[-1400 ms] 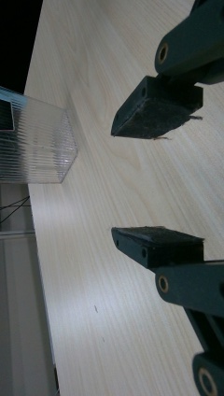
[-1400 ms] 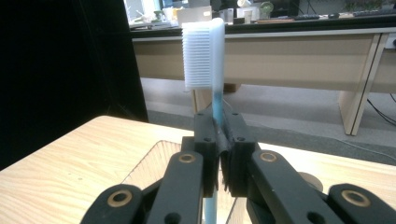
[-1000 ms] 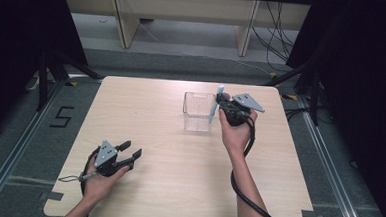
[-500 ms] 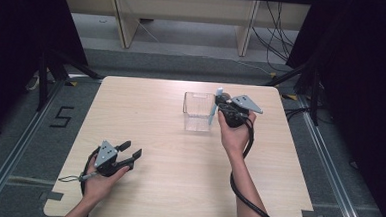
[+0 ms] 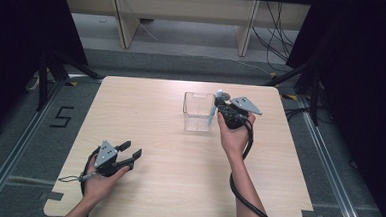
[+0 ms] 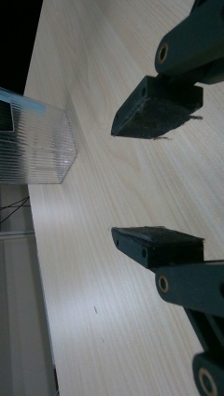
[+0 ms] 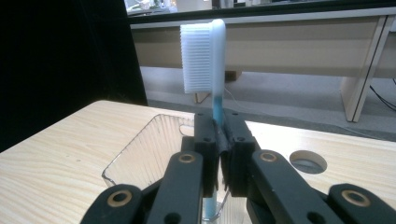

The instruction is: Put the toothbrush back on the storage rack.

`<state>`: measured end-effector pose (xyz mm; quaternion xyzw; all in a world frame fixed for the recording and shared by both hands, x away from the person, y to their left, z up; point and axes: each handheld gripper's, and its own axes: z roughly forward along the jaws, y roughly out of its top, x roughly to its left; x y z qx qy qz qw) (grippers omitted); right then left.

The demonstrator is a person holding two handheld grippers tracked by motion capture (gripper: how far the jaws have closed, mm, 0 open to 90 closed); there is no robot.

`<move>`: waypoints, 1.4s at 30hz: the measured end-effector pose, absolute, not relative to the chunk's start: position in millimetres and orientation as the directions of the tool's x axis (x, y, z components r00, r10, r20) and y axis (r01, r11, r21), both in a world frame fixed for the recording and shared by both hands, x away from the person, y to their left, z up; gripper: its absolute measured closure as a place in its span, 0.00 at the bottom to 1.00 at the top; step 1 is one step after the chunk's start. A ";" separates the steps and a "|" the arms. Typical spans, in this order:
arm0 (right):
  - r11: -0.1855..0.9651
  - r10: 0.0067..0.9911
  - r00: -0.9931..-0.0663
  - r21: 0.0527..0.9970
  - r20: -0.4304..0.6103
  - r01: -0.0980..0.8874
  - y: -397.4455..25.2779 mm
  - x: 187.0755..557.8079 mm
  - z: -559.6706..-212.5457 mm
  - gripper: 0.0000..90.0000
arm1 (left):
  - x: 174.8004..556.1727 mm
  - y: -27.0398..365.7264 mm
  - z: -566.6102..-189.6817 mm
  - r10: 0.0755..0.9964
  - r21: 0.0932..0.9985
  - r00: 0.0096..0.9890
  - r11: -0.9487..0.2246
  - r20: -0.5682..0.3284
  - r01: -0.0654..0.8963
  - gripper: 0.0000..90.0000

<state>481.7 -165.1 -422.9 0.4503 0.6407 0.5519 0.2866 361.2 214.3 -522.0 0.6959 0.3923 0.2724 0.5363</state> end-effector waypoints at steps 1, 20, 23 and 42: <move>-0.011 0.890 -0.438 0.966 0.127 0.258 -164.9 482.4 -424.1 0.96 | 361.2 214.3 -522.0 0.838 0.960 0.544 -0.118 -0.041 0.254 0.48; 0.016 0.892 -0.437 0.960 0.113 0.280 -163.2 485.1 -435.8 0.96 | 361.3 213.0 -522.8 0.838 0.963 0.544 -0.108 -0.045 0.245 0.48; 0.018 0.892 -0.439 0.960 0.111 0.279 -163.2 485.4 -436.8 0.96 | 361.2 213.0 -522.8 0.838 0.964 0.544 -0.107 -0.045 0.245 0.48; 0.036 0.893 -0.438 0.955 0.101 0.294 -161.3 486.3 -445.4 0.96 | 361.1 212.9 -522.4 0.834 0.961 0.550 -0.116 -0.042 0.249 0.48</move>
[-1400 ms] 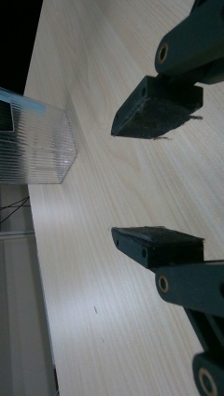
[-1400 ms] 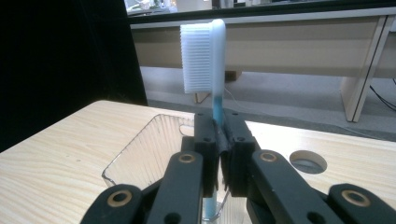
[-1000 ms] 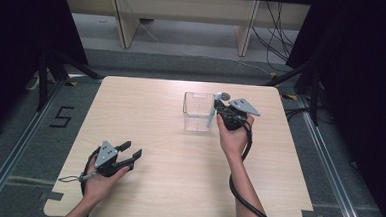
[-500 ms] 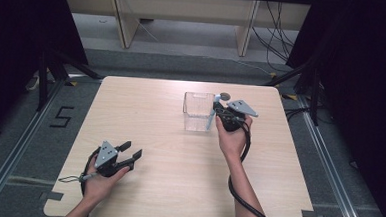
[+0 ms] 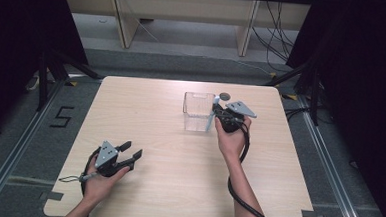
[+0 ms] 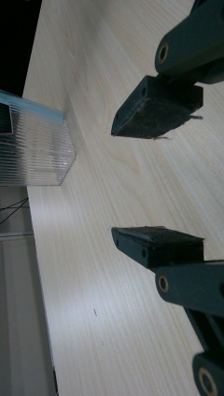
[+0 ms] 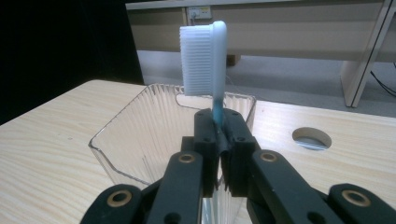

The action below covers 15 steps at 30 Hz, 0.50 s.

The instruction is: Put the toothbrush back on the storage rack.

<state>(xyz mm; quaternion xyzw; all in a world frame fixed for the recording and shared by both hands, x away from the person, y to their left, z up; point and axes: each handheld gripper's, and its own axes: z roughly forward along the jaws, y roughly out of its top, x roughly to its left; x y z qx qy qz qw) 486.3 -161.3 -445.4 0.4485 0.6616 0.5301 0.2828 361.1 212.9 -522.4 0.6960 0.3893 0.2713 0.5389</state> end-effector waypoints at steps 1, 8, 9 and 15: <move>0.015 0.895 -0.429 0.951 0.124 0.307 -160.6 485.3 -445.6 0.96 | 361.5 212.7 -522.7 0.833 0.962 0.552 -0.114 -0.043 0.246 0.48; 0.031 0.893 -0.438 0.955 0.106 0.294 -161.7 485.8 -446.0 0.95 | 361.4 212.3 -522.8 0.833 0.963 0.552 -0.112 -0.044 0.246 0.48; 0.030 0.893 -0.437 0.955 0.106 0.294 -161.9 485.9 -446.2 0.95 | 361.4 212.3 -522.7 0.833 0.963 0.551 -0.112 -0.044 0.246 0.48; 0.017 0.895 -0.430 0.953 0.121 0.303 -162.2 485.1 -446.8 0.94 | 361.5 212.2 -522.8 0.833 0.963 0.552 -0.111 -0.045 0.245 0.48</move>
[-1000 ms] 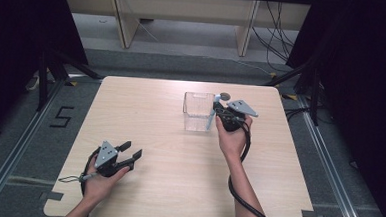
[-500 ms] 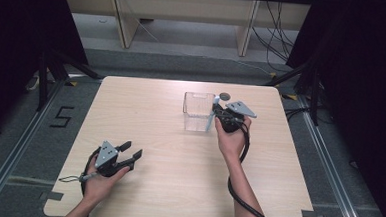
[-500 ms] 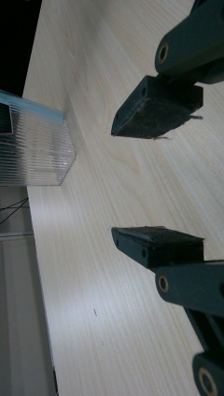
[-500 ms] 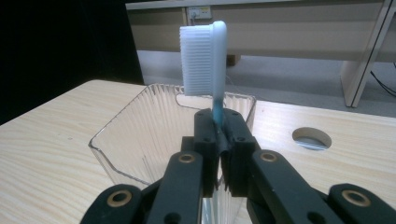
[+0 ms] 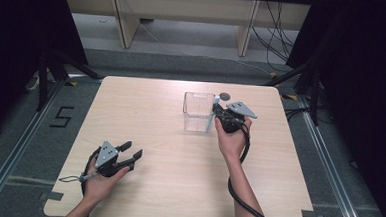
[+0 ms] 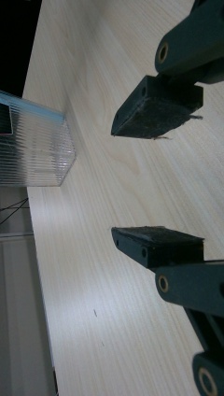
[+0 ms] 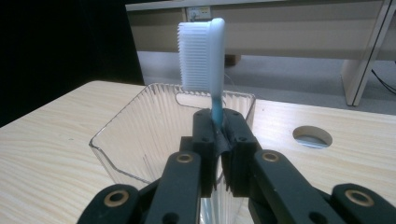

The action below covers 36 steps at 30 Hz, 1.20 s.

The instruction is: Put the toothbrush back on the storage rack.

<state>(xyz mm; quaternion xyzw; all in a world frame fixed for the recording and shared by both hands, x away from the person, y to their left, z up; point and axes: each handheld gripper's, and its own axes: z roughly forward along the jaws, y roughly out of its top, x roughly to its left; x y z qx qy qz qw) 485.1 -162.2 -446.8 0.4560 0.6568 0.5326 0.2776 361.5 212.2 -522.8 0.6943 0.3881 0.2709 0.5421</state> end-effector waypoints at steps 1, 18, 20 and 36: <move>0.017 0.895 -0.430 0.953 0.121 0.303 -162.2 485.1 -446.8 0.94 | 361.4 212.3 -522.7 0.833 0.963 0.551 -0.113 -0.044 0.246 0.48; -0.011 0.899 -0.411 0.948 0.149 0.319 -165.0 482.9 -446.9 0.83 | 360.4 212.4 -522.3 0.835 0.961 0.549 -0.116 -0.043 0.251 0.48; -0.010 0.897 -0.414 0.947 0.151 0.322 -164.7 481.7 -445.9 0.79 | 360.1 212.3 -522.0 0.835 0.960 0.548 -0.117 -0.043 0.254 0.48; 0.047 0.890 -0.443 0.944 0.109 0.328 -163.2 481.5 -446.1 0.52 | 360.0 212.4 -522.0 0.836 0.960 0.547 -0.116 -0.044 0.255 0.48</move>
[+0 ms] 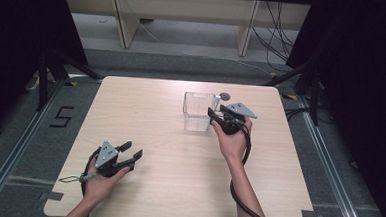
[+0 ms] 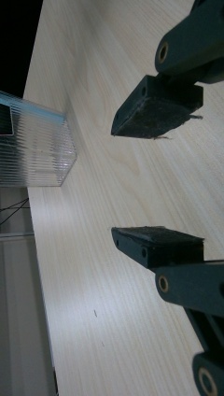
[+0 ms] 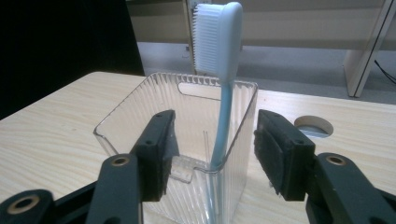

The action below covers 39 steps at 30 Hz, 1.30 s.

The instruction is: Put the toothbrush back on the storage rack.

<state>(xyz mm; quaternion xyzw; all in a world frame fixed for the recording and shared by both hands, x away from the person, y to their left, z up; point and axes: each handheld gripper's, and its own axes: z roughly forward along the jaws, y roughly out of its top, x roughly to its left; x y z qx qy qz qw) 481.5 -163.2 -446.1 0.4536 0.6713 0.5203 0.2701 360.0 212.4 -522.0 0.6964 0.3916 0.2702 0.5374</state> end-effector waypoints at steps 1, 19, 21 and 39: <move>0.043 0.892 -0.436 0.939 0.117 0.340 -163.7 479.8 -446.2 0.50 | 360.0 212.3 -522.0 0.836 0.960 0.547 -0.116 -0.044 0.255 0.48; 0.109 0.892 -0.447 0.924 0.073 0.367 -176.1 464.0 -445.8 0.47 | 359.6 211.8 -522.0 0.836 0.960 0.547 -0.117 -0.044 0.256 0.48; 0.081 0.890 -0.441 0.914 0.113 0.398 -176.0 460.6 -445.8 0.47 | 359.6 211.9 -522.0 0.836 0.960 0.547 -0.115 -0.046 0.257 0.48; 0.103 0.886 -0.451 0.906 0.104 0.410 -193.5 439.7 -454.9 0.48 | 359.4 210.6 -522.4 0.831 0.961 0.554 -0.113 -0.049 0.254 0.48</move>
